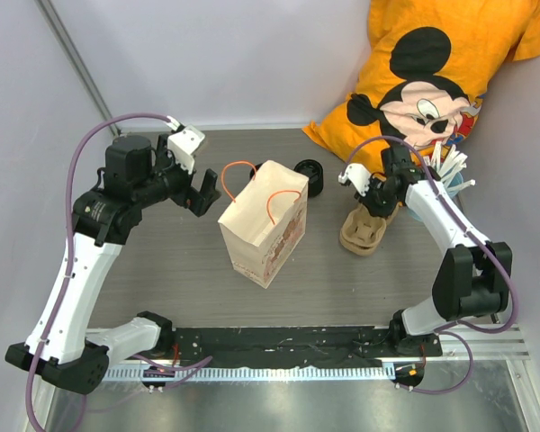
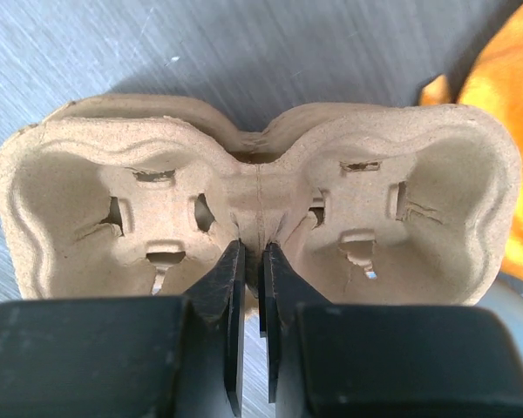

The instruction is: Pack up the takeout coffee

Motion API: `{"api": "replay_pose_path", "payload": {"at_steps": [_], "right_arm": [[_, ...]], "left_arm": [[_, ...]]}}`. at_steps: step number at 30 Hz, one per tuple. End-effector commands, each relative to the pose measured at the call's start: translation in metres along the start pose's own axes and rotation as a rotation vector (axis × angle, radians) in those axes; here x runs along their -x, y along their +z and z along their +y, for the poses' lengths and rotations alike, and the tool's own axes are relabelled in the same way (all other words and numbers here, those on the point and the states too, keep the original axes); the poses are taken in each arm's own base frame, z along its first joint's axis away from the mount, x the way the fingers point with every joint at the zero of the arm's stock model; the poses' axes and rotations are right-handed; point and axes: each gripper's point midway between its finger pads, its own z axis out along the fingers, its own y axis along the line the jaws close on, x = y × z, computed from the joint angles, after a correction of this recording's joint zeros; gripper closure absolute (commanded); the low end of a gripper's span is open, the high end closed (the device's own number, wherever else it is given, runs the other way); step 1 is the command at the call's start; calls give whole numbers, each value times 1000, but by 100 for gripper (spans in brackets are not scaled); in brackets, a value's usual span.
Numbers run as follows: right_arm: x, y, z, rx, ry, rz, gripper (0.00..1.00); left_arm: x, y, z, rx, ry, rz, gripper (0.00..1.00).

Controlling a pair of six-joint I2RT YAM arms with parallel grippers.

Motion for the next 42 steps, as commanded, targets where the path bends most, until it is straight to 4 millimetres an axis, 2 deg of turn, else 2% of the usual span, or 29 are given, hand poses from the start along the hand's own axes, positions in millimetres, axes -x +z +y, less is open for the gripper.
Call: {"api": "replay_pose_path", "payload": {"at_steps": [1, 5, 9, 16, 21, 27, 28, 30, 31, 33, 34, 36, 39, 41, 42], "right_arm": [[-2, 8, 2, -9, 6, -7, 87], [-3, 9, 3, -14, 16, -8, 92], [8, -8, -6, -61, 16, -43, 93], [41, -59, -29, -172, 50, -138, 97], [62, -92, -36, -214, 73, -214, 97], [103, -142, -55, -289, 152, -369, 97], [115, -157, -60, -311, 157, -412, 97], [131, -166, -61, -301, 204, -471, 98], [141, -179, -64, -315, 210, -508, 98], [159, -182, -62, -296, 243, -548, 98], [168, -192, -63, -310, 247, -575, 98], [190, -190, -55, -297, 246, -602, 98], [214, -198, -54, -318, 269, -643, 98], [233, -208, -50, -319, 276, -689, 98], [242, -203, -48, -296, 296, -694, 98]], "left_arm": [[13, -6, -1, 0, 5, -61, 0], [12, -5, 0, 1, 4, -59, 0], [15, -6, 1, 7, 5, -62, 0], [31, -13, 8, 42, 14, -87, 0], [37, -17, 12, 63, 18, -95, 0], [45, -22, 17, 91, 28, -105, 0], [48, -24, 17, 91, 29, -111, 0], [50, -24, 17, 88, 27, -117, 0], [52, -25, 16, 86, 26, -123, 0], [52, -24, 14, 74, 24, -121, 0], [52, -24, 13, 68, 23, -123, 0], [51, -21, 11, 50, 22, -121, 0], [49, -18, 8, 33, 18, -112, 0], [48, -15, 7, 21, 14, -112, 0], [45, -12, 6, 14, 7, -103, 0]]}}
